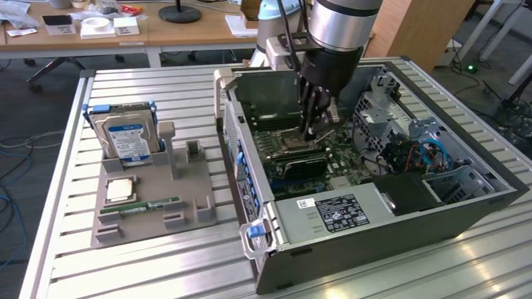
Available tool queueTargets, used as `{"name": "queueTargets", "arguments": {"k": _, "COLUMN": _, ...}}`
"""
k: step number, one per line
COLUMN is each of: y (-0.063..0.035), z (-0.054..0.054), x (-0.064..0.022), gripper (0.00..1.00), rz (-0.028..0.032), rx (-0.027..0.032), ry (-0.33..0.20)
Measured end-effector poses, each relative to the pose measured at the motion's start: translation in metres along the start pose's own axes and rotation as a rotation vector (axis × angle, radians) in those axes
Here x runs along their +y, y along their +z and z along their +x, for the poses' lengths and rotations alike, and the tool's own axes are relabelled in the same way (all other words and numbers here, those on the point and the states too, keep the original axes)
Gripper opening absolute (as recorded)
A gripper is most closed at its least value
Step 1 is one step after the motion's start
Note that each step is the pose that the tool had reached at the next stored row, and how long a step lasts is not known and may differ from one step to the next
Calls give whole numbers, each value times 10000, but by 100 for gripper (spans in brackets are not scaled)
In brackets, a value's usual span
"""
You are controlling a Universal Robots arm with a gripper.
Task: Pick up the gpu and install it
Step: 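Press down on the gpu until it lock into place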
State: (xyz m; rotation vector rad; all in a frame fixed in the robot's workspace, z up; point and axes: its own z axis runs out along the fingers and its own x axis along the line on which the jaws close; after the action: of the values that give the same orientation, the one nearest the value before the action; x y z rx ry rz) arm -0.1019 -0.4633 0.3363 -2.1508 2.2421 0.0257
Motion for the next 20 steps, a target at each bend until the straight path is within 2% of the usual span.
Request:
{"name": "queueTargets", "arguments": {"k": 3, "y": 0, "z": 0, "x": 0, "gripper": 14, "rz": 0, "rx": 0, "ry": 0}}
{"name": "queueTargets", "arguments": {"k": 5, "y": 0, "z": 0, "x": 0, "gripper": 11, "rz": 0, "rx": 0, "ry": 0}}
{"name": "queueTargets", "arguments": {"k": 14, "y": 2, "z": 0, "x": 0, "gripper": 11, "rz": 0, "rx": 0, "ry": 0}}
{"name": "queueTargets", "arguments": {"k": 20, "y": 79, "z": 3, "x": 1, "gripper": 11, "rz": -1, "rx": 1, "ry": 0}}
